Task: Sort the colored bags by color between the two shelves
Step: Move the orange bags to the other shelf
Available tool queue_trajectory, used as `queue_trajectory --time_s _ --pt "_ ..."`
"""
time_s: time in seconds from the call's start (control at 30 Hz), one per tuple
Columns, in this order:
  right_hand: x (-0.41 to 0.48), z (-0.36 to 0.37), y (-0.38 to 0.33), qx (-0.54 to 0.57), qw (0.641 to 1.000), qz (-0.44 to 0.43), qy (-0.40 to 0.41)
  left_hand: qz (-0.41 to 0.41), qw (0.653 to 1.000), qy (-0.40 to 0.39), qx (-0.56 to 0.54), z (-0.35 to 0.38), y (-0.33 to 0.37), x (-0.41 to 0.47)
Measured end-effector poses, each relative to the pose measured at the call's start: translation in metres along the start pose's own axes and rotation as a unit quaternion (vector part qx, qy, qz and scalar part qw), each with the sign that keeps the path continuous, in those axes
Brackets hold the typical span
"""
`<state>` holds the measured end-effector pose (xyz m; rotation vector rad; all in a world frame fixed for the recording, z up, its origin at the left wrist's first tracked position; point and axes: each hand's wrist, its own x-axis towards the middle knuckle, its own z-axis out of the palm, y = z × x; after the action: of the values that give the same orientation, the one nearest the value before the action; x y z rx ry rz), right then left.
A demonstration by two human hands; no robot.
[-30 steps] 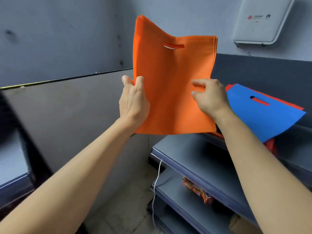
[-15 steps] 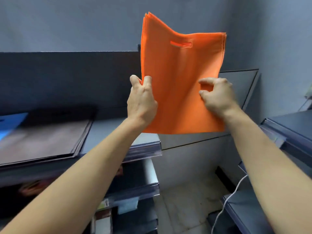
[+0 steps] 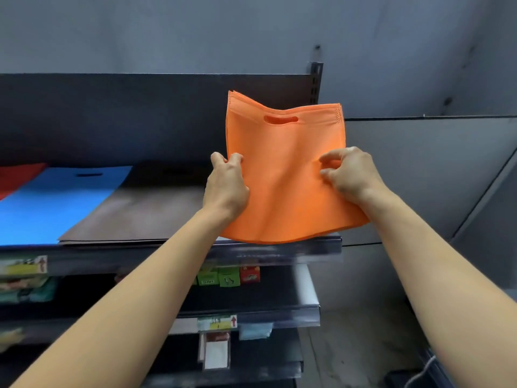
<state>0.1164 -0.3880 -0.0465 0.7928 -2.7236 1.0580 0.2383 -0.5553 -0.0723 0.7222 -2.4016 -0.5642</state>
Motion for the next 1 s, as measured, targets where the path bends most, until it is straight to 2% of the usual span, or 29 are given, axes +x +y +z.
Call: queue_trajectory --time_s 0.43,0.63,1.0 --pt "0.030 0.050 0.042 -0.077 0.990 0.048 -0.110 -0.106 0.983 -0.098 0.110 0.044 -0.042 0.016" --pt "0.041 0.059 0.048 -0.102 0.985 0.053 -0.130 -0.109 0.984 -0.089 0.113 0.055 -0.047 0.024" --pt "0.039 0.065 0.050 -0.098 0.987 0.057 -0.110 -0.102 0.988 -0.064 0.100 0.058 -0.048 0.022"
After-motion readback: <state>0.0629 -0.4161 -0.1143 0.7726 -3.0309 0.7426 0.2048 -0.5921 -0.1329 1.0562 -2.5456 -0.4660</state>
